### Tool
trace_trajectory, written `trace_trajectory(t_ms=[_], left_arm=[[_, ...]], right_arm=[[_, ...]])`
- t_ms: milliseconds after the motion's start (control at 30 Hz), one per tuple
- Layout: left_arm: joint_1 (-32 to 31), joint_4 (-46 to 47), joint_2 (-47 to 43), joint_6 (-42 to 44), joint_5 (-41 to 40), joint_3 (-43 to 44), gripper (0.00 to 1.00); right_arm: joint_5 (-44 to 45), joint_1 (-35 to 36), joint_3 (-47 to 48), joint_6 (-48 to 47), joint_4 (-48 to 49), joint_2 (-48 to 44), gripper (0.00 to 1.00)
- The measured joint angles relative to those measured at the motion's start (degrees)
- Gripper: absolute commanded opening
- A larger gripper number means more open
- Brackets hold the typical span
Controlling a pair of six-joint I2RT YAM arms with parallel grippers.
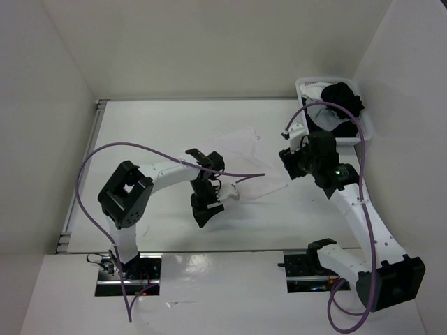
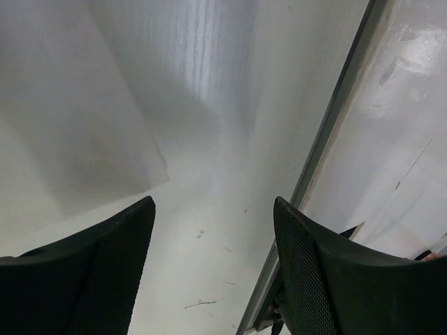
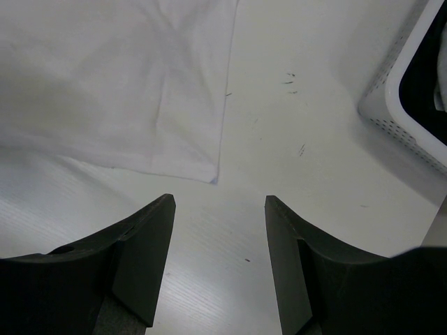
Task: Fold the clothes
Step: Fold the tank top
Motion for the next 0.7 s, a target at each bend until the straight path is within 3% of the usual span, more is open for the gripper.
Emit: trace_trajectory(t_ms=[233, 433, 500, 700], left_arm=[[9.3, 7.2, -7.5, -5.7, 0.0, 0.4, 0.74], [20.3, 18.1, -9.7, -16.3, -6.3, 0.5, 0.75], [23.2, 21.0, -9.7, -19.6, -9.5, 0.5, 0.75], [29.4, 26.1, -5.8, -25.7, -14.7, 4.0, 0.75]], right_arm=[[-0.2, 0.0, 4.0, -0.4, 0.0, 8.2, 0.62], [0.5, 0.0, 12.7, -0.8, 2.4, 25.5, 0.59], [0.6, -0.1, 16.5, -1.0, 3.1, 31.8, 0.54], [-0.2, -0.7, 31.6, -0.9, 4.7, 49.4, 0.53]])
